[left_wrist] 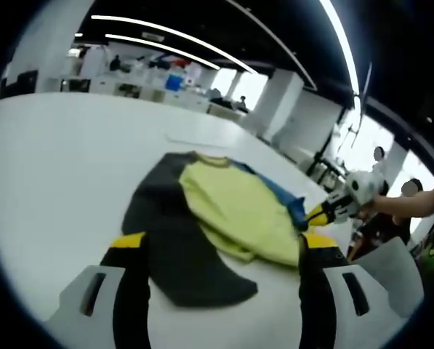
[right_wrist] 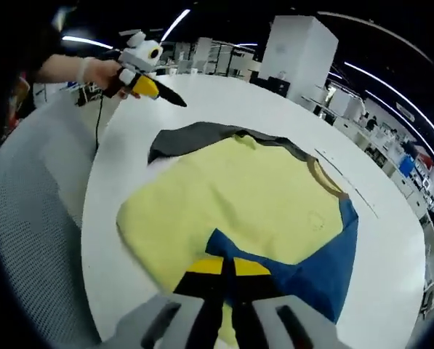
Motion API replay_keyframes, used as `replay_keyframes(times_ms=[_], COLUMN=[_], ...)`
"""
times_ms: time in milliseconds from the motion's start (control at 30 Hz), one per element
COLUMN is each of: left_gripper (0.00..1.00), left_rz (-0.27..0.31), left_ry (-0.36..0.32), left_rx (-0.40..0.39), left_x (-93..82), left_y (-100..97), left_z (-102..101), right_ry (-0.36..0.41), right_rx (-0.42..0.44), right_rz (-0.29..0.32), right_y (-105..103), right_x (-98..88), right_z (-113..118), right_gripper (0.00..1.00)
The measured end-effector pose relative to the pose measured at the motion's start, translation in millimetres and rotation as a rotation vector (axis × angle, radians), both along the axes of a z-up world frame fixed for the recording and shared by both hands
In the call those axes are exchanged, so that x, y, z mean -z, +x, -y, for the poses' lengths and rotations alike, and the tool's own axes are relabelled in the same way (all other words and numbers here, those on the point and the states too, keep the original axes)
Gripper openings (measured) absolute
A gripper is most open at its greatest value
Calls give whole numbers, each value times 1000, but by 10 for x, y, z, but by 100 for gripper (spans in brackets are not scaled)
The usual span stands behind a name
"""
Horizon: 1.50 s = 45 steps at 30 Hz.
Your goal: Fold the garment on the visible template until the final outline fits inside the template.
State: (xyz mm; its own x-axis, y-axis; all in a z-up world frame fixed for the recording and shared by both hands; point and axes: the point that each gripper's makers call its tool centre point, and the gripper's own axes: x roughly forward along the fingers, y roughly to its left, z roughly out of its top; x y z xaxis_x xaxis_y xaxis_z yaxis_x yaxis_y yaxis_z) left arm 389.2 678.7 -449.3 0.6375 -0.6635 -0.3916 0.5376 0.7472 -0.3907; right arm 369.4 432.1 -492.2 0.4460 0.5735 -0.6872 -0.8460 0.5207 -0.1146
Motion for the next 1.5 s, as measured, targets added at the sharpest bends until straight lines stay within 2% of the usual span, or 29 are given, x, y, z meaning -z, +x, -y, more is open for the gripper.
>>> replay_keyframes(times_ms=[100,200,300,400,633,833,1067,1233,1500], left_gripper=[81,81,81,81,81,80,80,80,80], left_rz=[0,0,1,2,7,6,4,2,1], left_ry=[0,1,0,1,1,10,8,13,22], left_rx=[2,5,6,8,8,18,31,37,37], left_x=[2,1,-3,-7,-44,-35,-34,-19,-22], left_y=[-1,-1,4,12,51,68,83,92,120], left_z=[9,20,28,31,29,61,107,117,95], right_ry=[71,53,114,119,191,206,203,192,201], right_rx=[79,88,158,200,331,390,462,532,676], right_rz=[-33,-18,-48,-36,-36,-21,-17,-27,-62], right_y=[56,90,127,201,354,375,356,356,371], right_x=[-103,-136,-212,-281,-494,-622,-680,-670,-610], right_z=[109,242,332,513,924,1166,1432,1701,2262], right_gripper=[0,0,0,0,0,0,0,0,0])
